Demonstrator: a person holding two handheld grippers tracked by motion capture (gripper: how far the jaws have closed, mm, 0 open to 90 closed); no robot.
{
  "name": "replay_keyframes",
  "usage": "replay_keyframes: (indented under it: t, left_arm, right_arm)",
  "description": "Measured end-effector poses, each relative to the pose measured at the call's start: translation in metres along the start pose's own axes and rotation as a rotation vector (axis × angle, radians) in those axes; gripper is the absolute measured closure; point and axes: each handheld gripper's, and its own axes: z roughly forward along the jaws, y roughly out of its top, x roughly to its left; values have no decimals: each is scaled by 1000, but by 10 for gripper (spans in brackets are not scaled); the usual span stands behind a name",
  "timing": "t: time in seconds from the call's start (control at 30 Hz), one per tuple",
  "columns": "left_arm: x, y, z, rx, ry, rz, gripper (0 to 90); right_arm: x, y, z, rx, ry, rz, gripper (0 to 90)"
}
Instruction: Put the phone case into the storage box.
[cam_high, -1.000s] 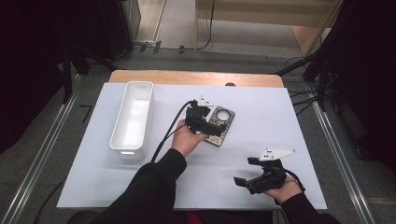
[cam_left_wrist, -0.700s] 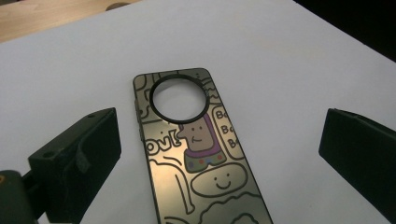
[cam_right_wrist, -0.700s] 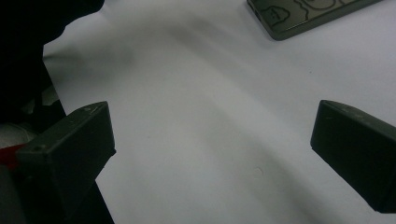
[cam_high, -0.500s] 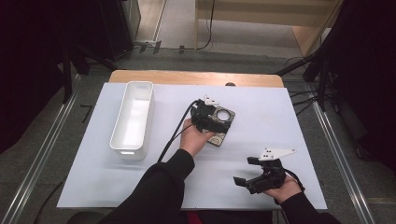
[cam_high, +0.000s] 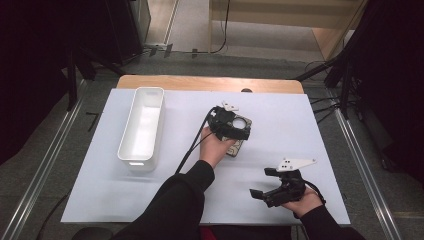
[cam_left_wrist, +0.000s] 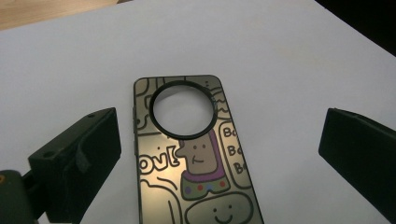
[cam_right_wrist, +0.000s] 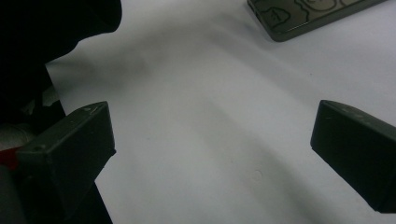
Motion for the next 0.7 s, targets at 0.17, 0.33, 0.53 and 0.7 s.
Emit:
replay_keyframes:
  t: [0.17,0.33,0.53,0.7]
  left_arm:
    - [-2,0,6,-3,4,-15,0]
    - [-1,0,9,-16,0,-25,0]
    - [-1,-1,12,0,8,-33,0]
    - [-1,-3,14,8,10,-27,0]
  right_arm:
    - [-1,0,-1,-2,2,2,0]
    - [-2,0,-1,-4,1,1,0]
    - [-2,0,-1,-3,1,1,0]
    - [-2,0,-1,-2,0,1,0]
